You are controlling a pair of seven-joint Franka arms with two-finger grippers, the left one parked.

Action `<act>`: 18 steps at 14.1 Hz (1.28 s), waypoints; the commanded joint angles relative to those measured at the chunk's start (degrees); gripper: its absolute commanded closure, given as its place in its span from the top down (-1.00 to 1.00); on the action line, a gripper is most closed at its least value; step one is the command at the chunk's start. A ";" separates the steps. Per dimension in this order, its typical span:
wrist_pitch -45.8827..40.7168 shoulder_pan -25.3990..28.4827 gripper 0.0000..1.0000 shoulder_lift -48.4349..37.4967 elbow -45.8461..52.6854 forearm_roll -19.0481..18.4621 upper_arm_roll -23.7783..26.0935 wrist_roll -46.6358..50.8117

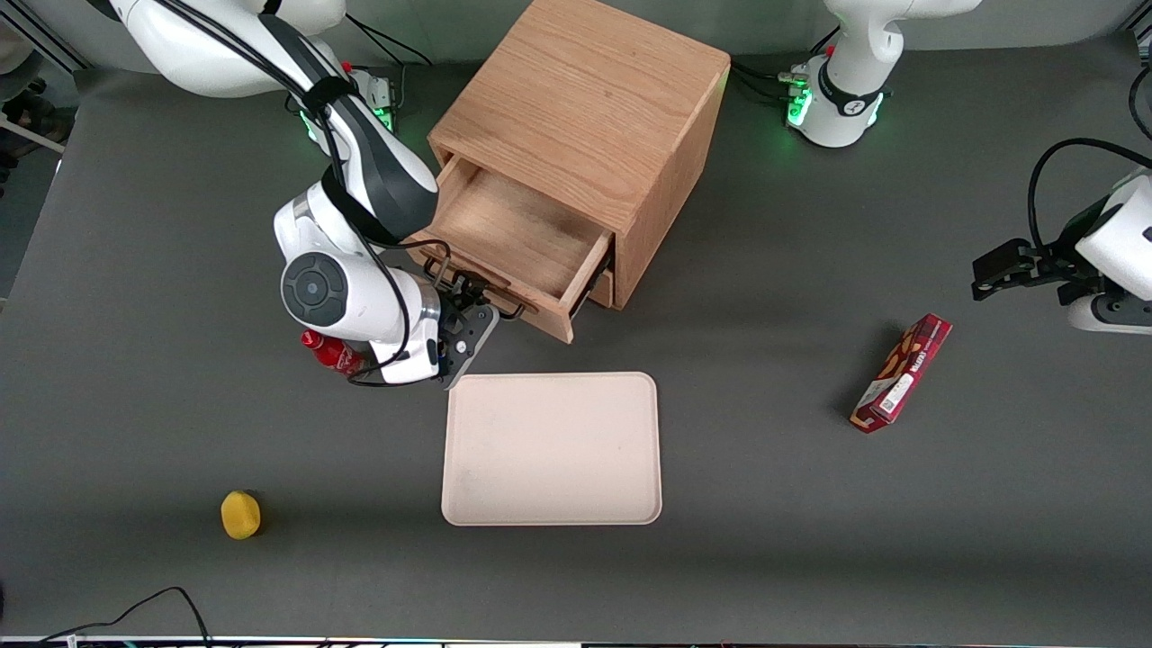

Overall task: Open upper drawer
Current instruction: 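Pull the upper drawer outward from the cabinet with the right gripper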

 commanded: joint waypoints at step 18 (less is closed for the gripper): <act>-6.53 -0.71 1.00 7.17 11.59 -4.58 -4.06 -6.13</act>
